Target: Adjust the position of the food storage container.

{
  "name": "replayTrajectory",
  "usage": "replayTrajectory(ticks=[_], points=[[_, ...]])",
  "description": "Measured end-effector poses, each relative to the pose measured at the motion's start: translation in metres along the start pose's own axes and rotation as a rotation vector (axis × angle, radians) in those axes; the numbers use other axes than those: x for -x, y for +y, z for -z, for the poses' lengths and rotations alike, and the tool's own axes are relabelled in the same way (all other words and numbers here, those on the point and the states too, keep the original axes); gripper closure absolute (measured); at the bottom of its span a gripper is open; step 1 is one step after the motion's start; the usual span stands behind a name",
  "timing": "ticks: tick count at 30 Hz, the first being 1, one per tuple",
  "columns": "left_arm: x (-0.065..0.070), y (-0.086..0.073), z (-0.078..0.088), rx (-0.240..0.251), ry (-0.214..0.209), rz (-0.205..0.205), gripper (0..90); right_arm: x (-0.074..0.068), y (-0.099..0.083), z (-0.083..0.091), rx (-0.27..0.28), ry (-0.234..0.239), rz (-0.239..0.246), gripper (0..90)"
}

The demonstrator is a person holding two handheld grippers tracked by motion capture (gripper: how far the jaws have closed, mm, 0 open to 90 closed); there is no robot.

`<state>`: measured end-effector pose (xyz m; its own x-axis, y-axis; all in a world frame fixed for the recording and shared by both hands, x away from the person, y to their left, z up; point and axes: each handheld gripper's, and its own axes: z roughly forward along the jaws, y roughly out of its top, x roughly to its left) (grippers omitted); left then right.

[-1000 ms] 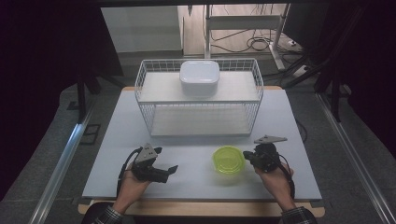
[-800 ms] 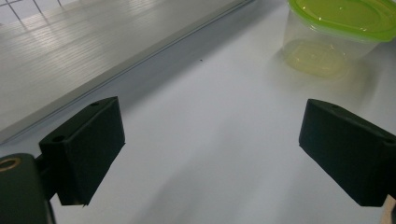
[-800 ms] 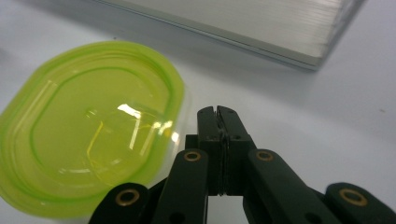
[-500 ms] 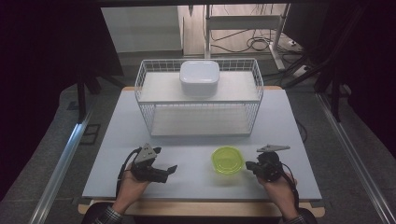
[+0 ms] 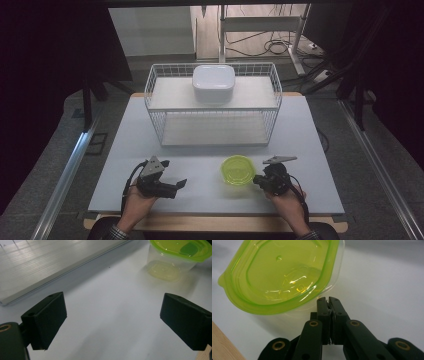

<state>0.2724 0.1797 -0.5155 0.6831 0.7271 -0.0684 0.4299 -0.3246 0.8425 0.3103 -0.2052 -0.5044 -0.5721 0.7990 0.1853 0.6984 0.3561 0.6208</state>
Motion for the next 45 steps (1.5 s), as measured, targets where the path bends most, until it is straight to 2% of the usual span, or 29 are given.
replayTrajectory(ticks=[2,9,30,36,39,45], points=[[0.000,0.000,0.000,-0.002,-0.002,-0.003,6.8,-0.001,0.003,-0.004,-0.001,0.013,-0.010,87.3],[0.001,0.000,-0.002,-0.010,0.000,-0.006,6.8,-0.006,0.011,-0.017,0.001,0.039,0.010,87.3],[0.002,-0.001,-0.002,-0.022,0.000,-0.011,7.0,-0.037,0.043,-0.058,-0.008,0.105,0.105,87.3],[0.001,-0.001,-0.002,-0.022,-0.003,-0.007,7.0,-0.034,0.042,-0.052,0.012,0.085,0.133,83.4],[0.000,-0.002,-0.001,-0.016,-0.005,-0.003,7.0,-0.030,0.041,-0.045,0.036,0.067,0.154,77.8],[-0.003,-0.002,0.001,-0.017,0.023,-0.003,7.3,-0.023,0.039,-0.030,0.093,0.056,0.195,65.0]])
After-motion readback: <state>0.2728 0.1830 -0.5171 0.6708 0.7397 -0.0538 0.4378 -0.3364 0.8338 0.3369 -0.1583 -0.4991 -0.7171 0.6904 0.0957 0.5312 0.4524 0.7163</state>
